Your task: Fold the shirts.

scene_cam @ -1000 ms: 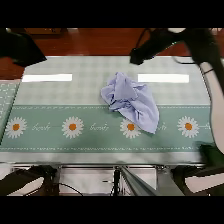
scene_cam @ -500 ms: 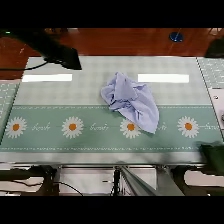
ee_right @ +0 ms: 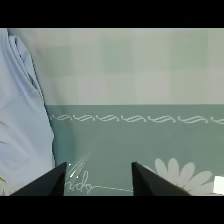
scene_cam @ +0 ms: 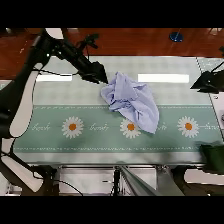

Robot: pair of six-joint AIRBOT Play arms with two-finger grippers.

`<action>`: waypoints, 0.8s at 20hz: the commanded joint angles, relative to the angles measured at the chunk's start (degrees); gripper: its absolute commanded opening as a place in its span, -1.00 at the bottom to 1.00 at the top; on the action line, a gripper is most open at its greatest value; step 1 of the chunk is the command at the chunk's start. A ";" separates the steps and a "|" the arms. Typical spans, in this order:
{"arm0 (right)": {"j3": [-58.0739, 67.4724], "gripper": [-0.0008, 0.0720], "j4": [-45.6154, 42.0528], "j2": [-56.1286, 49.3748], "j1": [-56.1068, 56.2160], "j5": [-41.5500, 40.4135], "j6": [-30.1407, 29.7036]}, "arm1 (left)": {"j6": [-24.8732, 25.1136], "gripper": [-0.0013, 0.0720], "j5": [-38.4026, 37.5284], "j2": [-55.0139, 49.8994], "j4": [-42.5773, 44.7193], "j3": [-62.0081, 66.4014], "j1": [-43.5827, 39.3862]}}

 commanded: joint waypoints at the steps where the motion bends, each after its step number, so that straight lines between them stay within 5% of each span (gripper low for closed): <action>1: -7.50 0.33 1.16 0.04 0.22 -3.02 -2.10 | -1.68 1.00 4.55 -2.69 -3.52 0.02 -3.34; 7: -10.91 0.33 2.49 0.04 0.20 -4.63 -2.54 | -8.22 1.00 8.35 -4.68 10.97 0.02 -9.07; 16: -10.91 0.32 5.75 0.04 0.20 -4.37 -2.93 | -9.73 1.00 14.97 -8.31 11.85 0.02 -12.83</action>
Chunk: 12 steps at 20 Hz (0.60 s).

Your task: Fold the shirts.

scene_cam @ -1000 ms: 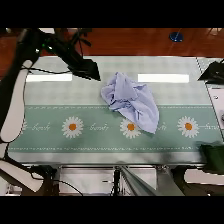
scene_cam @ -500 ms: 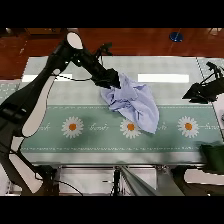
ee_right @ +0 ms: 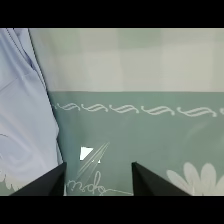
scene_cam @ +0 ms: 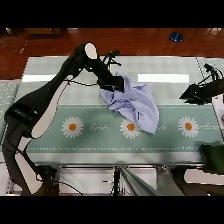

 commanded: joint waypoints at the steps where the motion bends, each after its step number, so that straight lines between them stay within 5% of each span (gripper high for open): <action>1: -0.07 0.32 0.87 0.00 0.04 0.26 -0.09 | -0.46 0.73 2.03 -2.54 -0.13 0.02 -2.14; 3: -0.07 0.31 0.83 0.00 0.04 0.92 -0.09 | 0.04 -0.58 2.01 -3.21 -0.57 0.04 -3.08; 6: -1.11 0.31 -1.25 0.00 0.04 1.73 -0.52 | 2.10 -0.90 1.44 -2.05 -0.55 0.22 -3.10; 12: -11.82 0.34 6.54 0.00 0.11 -1.20 -6.08 | 3.98 -0.91 -3.10 1.49 -0.50 0.22 -1.42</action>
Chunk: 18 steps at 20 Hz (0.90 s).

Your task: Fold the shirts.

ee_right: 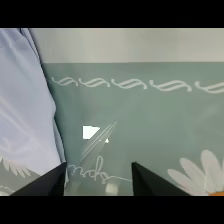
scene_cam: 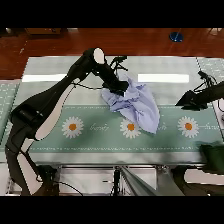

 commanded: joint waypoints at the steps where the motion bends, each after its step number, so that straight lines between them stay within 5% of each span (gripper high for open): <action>1: -6.67 0.34 7.32 0.00 0.11 -1.77 -3.69 | 0.94 -0.91 -2.05 1.81 0.07 0.04 1.07; 9: -14.45 0.32 9.14 -0.07 14.34 -15.13 -3.32 | 0.90 -0.91 -3.87 4.28 0.04 0.04 3.28; 10: -14.43 0.20 9.31 -0.07 16.59 -18.12 -1.79 | 0.90 -0.91 -3.85 4.28 0.04 0.04 3.28; 12: -14.43 -0.84 10.05 -0.04 19.91 -21.97 -0.26 | 0.96 -0.91 -3.89 4.33 0.04 0.07 3.32; 18: -10.54 -0.91 12.28 10.29 16.44 -15.23 -2.40 | 2.38 -0.92 -7.65 9.94 0.04 5.29 6.78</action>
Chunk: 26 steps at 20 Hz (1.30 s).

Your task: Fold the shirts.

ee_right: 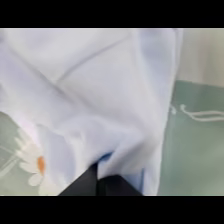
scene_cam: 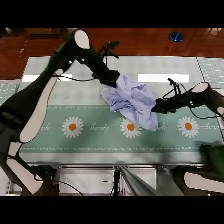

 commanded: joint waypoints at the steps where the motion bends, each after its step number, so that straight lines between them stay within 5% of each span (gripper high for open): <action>1: 4.37 -0.91 0.85 9.94 -3.37 1.81 -0.33 | 0.57 -0.92 -1.22 6.40 -0.02 3.32 3.56; 7: 23.19 -0.92 0.79 29.81 -13.14 -2.67 3.87 | 0.33 -0.92 7.89 31.91 -0.02 3.39 18.45; 14: 45.55 -0.92 0.79 33.70 -15.45 -3.15 9.49 | 0.37 -0.92 14.21 54.47 0.04 3.39 34.64; 21: 62.95 -0.92 0.74 33.66 -15.45 -7.13 13.79 | 0.33 -0.92 20.90 64.89 0.00 3.41 36.46; 26: 67.52 -0.92 0.74 34.75 -15.45 -5.68 16.59 | -3.82 -0.92 18.62 70.18 -0.07 3.41 36.44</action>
